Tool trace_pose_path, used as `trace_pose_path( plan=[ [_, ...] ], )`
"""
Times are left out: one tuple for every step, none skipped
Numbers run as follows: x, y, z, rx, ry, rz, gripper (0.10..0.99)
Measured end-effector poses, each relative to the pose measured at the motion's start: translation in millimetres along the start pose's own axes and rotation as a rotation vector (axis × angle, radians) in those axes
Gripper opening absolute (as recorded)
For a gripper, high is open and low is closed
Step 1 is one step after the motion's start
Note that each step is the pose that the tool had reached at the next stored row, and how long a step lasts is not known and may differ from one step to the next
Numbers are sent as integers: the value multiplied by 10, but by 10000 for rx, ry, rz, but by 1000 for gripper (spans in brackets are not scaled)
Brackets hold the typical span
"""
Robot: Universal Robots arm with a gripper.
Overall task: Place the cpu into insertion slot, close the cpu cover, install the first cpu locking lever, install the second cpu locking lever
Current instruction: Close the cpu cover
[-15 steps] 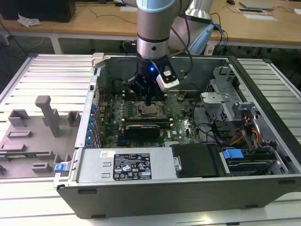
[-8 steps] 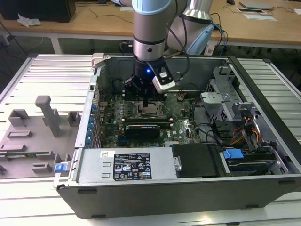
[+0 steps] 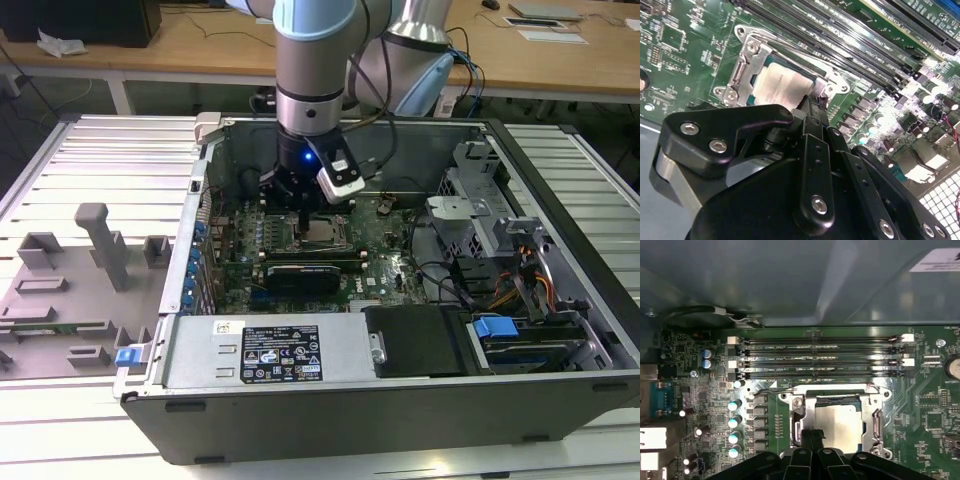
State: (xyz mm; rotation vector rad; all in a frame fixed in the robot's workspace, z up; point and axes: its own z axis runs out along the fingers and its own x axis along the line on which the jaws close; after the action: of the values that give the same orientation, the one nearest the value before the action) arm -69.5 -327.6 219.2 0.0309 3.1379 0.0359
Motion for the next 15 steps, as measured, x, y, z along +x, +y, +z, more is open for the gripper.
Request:
trace_pose_path(
  plan=[
    [7,1,7,-2,-2,-1,106],
    [12,0,21,-4,-2,-1,106],
    [16,-1,41,-1,-1,-4,106],
    [17,-1,53,-2,-2,-5,106],
    [19,-1,64,-2,-1,-7,106],
    [20,-2,78,-2,-1,-11,106],
    [21,-2,85,-2,-1,-12,106],
    [21,-2,100,-2,-1,-14,106],
    [21,-2,107,-1,-1,-16,106],
    [21,-3,107,0,0,-17,106],
    [21,-3,107,0,0,-17,106],
    [21,-3,107,0,0,-19,106],
    [20,-2,108,-1,-1,-23,106],
    [16,-2,109,-2,-1,-29,106],
    [4,-2,109,-3,-1,-34,106]
  ],
)
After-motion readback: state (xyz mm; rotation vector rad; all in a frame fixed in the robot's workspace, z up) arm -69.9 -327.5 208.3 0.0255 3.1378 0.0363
